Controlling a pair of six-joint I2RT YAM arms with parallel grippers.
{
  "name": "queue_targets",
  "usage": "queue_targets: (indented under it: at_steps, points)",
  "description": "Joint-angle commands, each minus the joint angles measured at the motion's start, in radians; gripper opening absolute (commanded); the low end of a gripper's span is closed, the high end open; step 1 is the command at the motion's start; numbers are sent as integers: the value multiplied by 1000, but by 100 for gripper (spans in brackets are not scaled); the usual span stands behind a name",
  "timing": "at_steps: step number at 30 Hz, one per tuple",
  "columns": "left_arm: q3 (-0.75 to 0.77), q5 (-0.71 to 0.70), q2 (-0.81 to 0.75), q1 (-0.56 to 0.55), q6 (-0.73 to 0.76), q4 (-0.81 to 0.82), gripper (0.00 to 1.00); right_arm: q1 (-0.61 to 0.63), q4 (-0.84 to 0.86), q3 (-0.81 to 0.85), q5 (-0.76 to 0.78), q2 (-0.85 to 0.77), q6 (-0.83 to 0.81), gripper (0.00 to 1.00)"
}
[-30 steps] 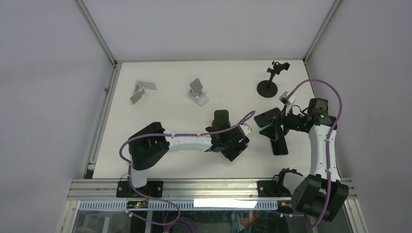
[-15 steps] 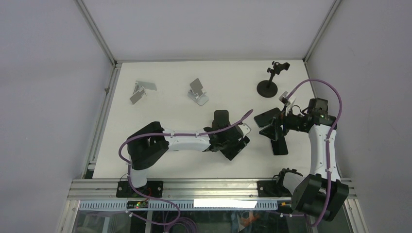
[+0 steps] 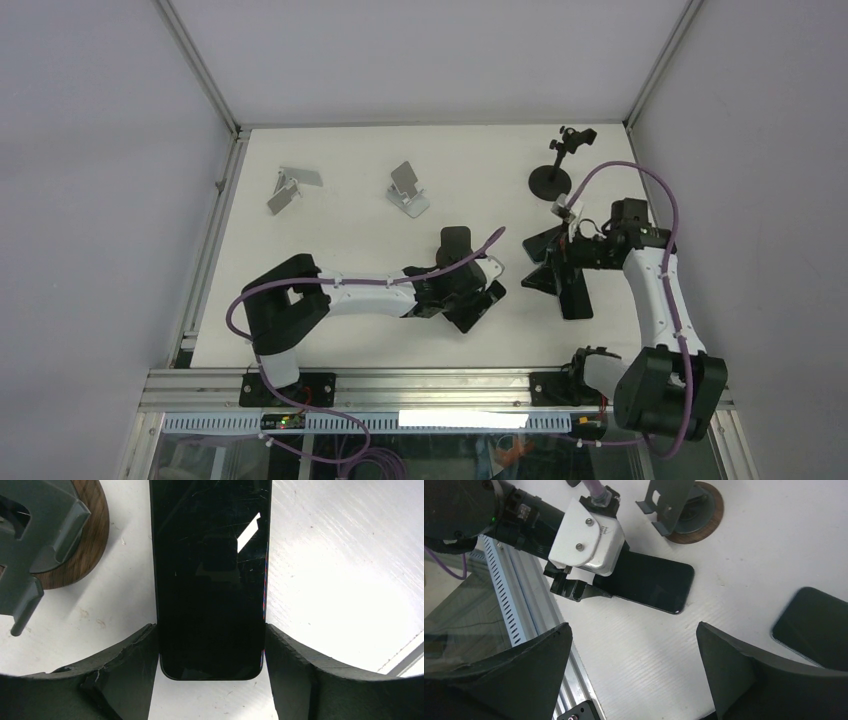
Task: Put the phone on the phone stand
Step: Pick up the phone at the center of the board.
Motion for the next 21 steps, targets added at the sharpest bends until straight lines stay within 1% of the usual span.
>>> queue_targets:
  at_steps: [1,4,6,7,10,13,14,15,16,18,19,20,21]
  points:
    - [-22,80,-54,7,-27,15,17,58,43,-21,-2,14,-33,99]
    - [-62,106,-71,8,-44,65,16,60,96,-4,11,69,99,99]
    - [-106,126,-93,12,-61,137,16,60,78,22,-3,144,164,98]
    - [-124,141,-107,16,-72,164,16,60,55,39,-22,207,176,96]
    - [-168,175,-132,34,-113,228,16,61,-50,107,-71,335,113,90]
    - [-189,193,-139,45,-140,251,16,65,-47,135,-87,403,153,89]
    - [-193,200,-139,47,-147,254,16,68,-45,138,-85,414,158,91]
    - [-198,207,-137,49,-153,258,15,71,-43,139,-77,419,158,97]
    - [-205,215,-136,52,-160,264,15,72,-43,133,-71,416,144,99]
    - [-213,231,-131,59,-170,264,15,72,-18,110,-59,389,108,99]
    - [-216,239,-128,62,-175,288,15,72,18,91,-53,363,117,99]
    - [-216,247,-125,66,-179,294,15,73,81,71,-43,333,150,99]
    - [-217,256,-123,69,-183,300,15,77,155,49,-26,307,241,99]
